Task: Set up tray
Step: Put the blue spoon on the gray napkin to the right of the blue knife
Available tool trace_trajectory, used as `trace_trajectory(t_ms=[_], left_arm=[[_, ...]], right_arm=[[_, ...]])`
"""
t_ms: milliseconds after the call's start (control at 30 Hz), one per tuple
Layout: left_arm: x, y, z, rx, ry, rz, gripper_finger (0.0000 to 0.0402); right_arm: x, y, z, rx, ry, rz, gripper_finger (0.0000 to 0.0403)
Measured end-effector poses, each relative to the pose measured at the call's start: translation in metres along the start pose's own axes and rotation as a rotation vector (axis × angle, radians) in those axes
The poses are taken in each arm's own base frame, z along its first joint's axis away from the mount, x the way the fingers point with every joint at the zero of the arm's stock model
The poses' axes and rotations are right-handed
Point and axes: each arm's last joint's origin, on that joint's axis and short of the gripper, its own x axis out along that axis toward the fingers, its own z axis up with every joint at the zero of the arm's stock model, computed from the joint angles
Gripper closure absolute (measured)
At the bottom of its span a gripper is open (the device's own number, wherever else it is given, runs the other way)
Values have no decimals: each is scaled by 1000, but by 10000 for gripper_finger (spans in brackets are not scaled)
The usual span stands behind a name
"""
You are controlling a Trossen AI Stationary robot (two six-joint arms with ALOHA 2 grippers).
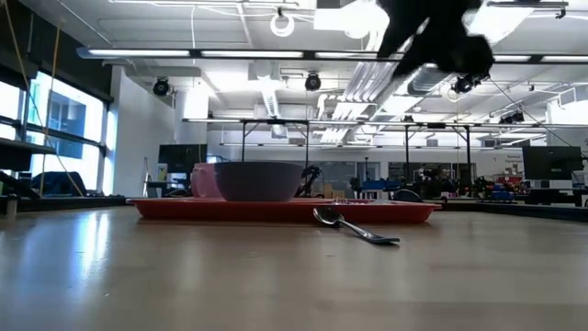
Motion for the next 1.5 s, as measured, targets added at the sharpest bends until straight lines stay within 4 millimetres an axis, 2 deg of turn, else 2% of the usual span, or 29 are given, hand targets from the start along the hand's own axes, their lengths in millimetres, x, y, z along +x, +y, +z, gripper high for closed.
trace_trajectory(t_ms=[100, 200, 333, 467, 600, 700, 867, 1067, 1233, 1500], left_arm=[[-51, 4, -5, 133, -140, -34, 314], [-94, 10, -10, 181, -266, -95, 314], [-126, 19, -16, 190, -330, -154, 314], [-140, 24, -20, 178, -358, -167, 314], [-139, 26, -21, 181, -342, -159, 314], [-138, 26, -22, 172, -324, -166, 314], [-139, 26, -22, 165, -323, -167, 314], [-139, 26, -22, 166, -324, -165, 314], [-139, 26, -22, 156, -323, -167, 314], [-139, 26, -22, 139, -319, -171, 314]], right_arm=[[35, 2, 2, 46, 59, -71, 290], [64, 14, 9, 44, 89, -102, 290], [94, 35, 25, -31, 128, -200, 290], [122, 39, 38, -36, 213, -404, 290], [151, 29, 44, 50, 334, -490, 290], [162, 20, 44, 91, 400, -520, 290], [161, 16, 48, 113, 388, -554, 279], [168, 22, 53, 119, 338, -463, 262], [171, 16, 55, 190, 323, -518, 269], [171, 13, 57, 194, 315, -534, 280]])
